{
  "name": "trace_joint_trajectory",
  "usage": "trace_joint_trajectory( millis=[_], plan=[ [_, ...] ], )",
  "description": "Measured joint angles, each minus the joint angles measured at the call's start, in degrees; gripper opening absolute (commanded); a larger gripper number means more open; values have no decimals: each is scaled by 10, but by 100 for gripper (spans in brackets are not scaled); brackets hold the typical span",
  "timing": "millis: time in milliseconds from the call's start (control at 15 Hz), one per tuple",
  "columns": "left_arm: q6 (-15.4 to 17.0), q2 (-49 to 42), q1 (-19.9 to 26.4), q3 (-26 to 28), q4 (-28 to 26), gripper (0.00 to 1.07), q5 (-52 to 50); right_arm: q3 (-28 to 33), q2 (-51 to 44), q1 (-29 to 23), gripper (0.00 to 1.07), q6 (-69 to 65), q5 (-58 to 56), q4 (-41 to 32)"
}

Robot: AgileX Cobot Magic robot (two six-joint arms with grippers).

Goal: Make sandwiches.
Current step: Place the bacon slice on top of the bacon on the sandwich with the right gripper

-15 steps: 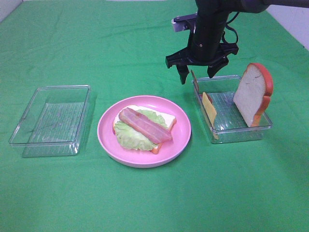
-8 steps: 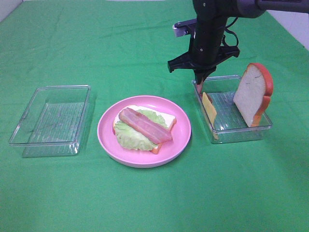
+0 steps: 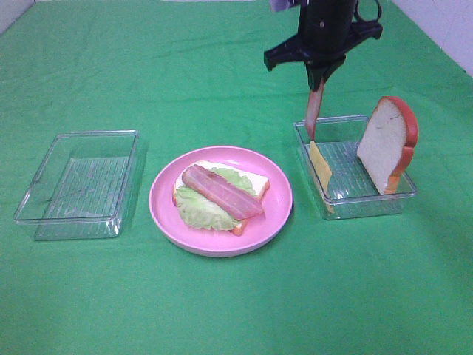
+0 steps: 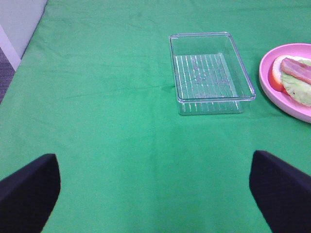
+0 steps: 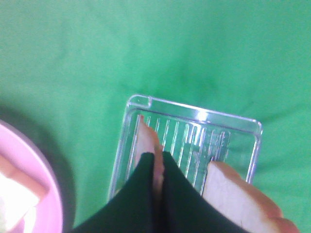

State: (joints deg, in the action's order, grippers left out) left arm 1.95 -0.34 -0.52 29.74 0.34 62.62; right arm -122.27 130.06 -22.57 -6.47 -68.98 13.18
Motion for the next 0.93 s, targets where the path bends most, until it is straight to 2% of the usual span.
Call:
trace_joint_trajectory(
  millis=[200, 467, 600, 933],
  plan=[
    [0, 0, 0, 0, 0, 101, 0, -45, -44, 0, 0, 14, -6, -61],
    [0, 0, 0, 0, 0, 101, 0, -48, -78, -7, 0, 56, -7, -193],
    [0, 0, 0, 0, 0, 101, 0, -36, -80, -59, 0, 84, -7, -213],
    [0, 0, 0, 0, 0, 101, 0, 41, -80, -179, 0, 112, -6, -222]
  ],
)
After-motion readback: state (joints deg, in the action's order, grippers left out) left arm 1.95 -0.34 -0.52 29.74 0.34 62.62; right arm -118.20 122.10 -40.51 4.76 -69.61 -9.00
